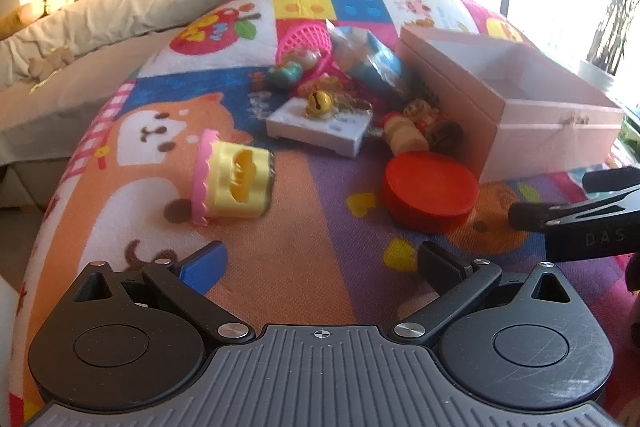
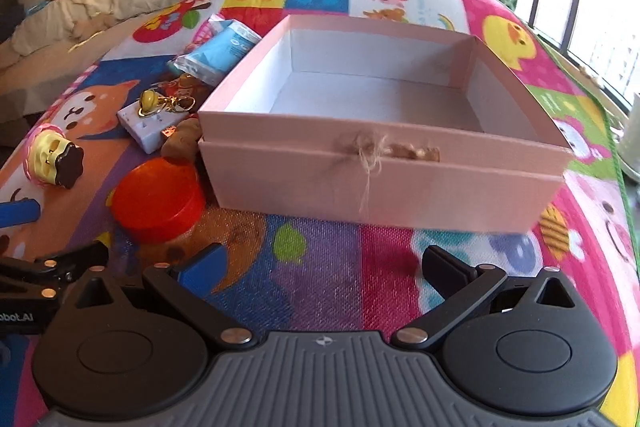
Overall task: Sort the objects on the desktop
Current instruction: 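Grasp the orange pumpkin toy with the right gripper and drop it into the pink box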
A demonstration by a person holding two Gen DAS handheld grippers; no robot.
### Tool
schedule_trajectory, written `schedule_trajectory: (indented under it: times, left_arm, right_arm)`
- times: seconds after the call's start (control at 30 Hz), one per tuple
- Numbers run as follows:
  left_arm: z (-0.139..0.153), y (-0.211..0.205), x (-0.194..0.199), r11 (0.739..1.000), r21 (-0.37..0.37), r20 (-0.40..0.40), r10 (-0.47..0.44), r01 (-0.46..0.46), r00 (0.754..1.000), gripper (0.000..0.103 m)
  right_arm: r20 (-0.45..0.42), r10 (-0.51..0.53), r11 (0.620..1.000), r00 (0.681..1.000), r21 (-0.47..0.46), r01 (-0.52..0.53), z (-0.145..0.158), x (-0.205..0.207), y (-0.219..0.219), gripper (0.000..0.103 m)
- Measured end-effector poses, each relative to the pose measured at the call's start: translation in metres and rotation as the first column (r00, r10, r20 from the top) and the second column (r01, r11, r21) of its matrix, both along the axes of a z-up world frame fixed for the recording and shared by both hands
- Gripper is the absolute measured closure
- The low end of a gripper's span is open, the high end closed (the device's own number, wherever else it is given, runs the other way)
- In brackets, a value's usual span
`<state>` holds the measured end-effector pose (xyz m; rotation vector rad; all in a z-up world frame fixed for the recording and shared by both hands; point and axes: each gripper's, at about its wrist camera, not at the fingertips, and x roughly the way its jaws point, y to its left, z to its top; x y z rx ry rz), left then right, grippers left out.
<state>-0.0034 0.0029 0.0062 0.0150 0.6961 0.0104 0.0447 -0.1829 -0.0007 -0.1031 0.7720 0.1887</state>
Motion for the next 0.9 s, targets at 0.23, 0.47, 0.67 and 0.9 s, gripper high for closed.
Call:
schedule_trajectory:
  times: [0.23, 0.47, 0.67, 0.9]
  left_arm:
    - [0.051, 0.034, 0.002, 1.0, 0.0, 0.127, 0.027, -0.028, 0.992, 0.0]
    - [0.076, 0.069, 0.041, 0.994, -0.088, 0.184, 0.076, -0.06, 0.98, 0.0]
    - [0.073, 0.099, 0.041, 0.985, -0.166, 0.164, 0.065, -0.038, 0.984, 0.0]
    - [0.052, 0.124, 0.037, 0.971, -0.225, 0.115, 0.106, -0.078, 0.988, 0.0]
  right_arm:
    - [0.044, 0.177, 0.982, 0.983, 0.058, -0.179, 0.042, -0.011, -0.005, 0.0]
    - [0.166, 0.182, 0.978, 0.969, 0.075, -0.196, 0.16, 0.066, 0.026, 0.025]
    - [-0.158, -0.013, 0.999, 0.987, 0.035, 0.019, 0.116, 0.254, 0.046, 0.037]
    - [-0.307, -0.18, 0.983, 0.935, -0.032, 0.178, 0.042, 0.346, 0.045, 0.047]
